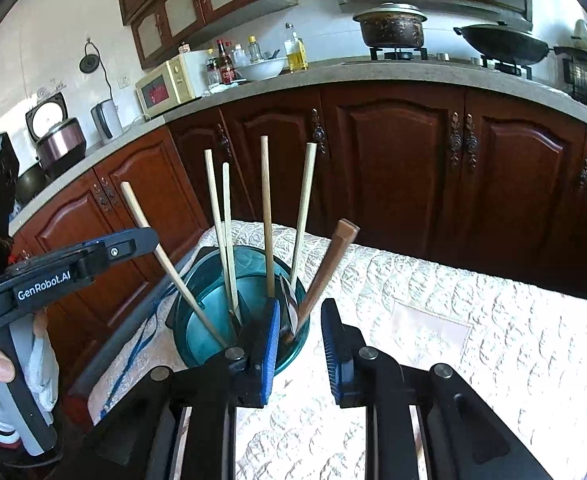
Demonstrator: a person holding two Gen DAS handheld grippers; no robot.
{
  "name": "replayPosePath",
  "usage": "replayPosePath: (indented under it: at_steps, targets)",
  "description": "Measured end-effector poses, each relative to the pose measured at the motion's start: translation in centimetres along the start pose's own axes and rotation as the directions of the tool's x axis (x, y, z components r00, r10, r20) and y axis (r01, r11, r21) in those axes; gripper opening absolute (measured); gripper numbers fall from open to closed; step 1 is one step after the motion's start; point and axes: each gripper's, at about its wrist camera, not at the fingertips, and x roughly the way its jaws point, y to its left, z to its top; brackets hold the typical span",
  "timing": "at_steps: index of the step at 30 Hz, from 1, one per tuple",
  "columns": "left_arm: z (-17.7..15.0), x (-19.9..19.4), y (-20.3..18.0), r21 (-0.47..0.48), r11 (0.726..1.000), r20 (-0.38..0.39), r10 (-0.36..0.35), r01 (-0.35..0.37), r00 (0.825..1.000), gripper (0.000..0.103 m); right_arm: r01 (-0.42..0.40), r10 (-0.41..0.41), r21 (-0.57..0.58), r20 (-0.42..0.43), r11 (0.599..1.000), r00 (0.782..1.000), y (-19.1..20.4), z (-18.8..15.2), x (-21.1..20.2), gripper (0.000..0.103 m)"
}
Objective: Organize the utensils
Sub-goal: 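Carry the chopstick and metal spoon into the flowered cup and release them, then open both tools and withdraw them from the cup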
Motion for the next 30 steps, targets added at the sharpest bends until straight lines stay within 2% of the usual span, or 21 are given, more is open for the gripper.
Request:
replayPosePath:
  at_steps: [5,14,30]
  targets:
    - [-0.4,-1.2,-0.3,0.011,1.000,0.012,-0.007,0.007,1.000,0.038,0.009,-0.009,0.002,0.002,1.000,1.000,-0.1,-0.6,-0.9,0.020]
    - [-2.0,-2.9,-2.2,0.077,0.996,0.050,0.035,-0.039,0.998,0.040,0.007,-0.007,0.002,0.005,1.000,1.000,0.3,-1.4,-2.4,0.020]
    - [-4.4,-3.7,-4.7,0.109,0.993,0.041,0.045,-0.050,0.998,0.040,0.042,-0.043,0.013,0.012,0.999,0.999,-0.3,-2.8,-5.9,0.024]
